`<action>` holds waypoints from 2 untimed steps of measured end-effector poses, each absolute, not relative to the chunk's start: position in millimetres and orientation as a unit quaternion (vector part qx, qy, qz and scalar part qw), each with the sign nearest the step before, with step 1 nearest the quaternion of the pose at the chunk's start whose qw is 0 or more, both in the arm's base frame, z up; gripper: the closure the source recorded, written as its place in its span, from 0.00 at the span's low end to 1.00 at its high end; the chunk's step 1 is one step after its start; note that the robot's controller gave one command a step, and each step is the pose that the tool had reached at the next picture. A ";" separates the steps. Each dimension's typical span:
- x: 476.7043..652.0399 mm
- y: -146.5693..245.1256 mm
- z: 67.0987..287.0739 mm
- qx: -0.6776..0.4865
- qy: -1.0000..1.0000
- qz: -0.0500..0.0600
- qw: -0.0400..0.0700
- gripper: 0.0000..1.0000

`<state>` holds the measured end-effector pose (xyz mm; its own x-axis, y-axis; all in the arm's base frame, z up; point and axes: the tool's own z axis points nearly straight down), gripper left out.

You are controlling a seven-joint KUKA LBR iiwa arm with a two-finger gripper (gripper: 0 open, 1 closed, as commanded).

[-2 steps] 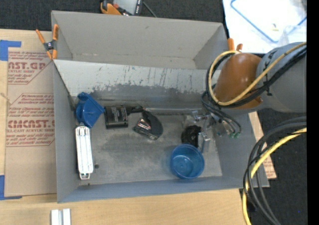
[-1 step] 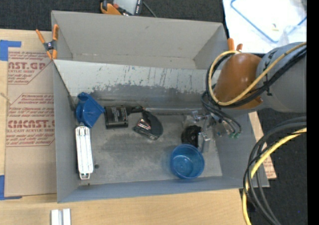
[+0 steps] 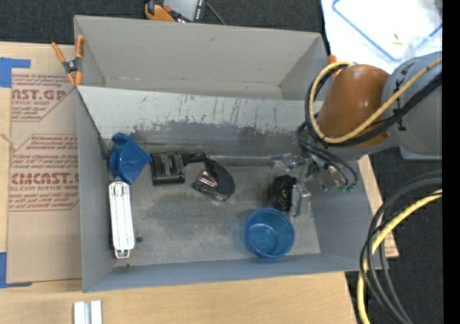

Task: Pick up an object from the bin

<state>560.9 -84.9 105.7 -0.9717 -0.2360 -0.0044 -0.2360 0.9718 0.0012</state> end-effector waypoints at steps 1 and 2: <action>563.0 -85.4 135.4 -0.118 0.993 0.000 0.006 1.00; 562.1 -84.7 166.8 -0.118 0.993 0.000 0.004 1.00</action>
Offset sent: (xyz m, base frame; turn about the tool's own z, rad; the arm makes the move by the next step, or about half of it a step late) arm 0.0016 -0.0004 0.0891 0.0007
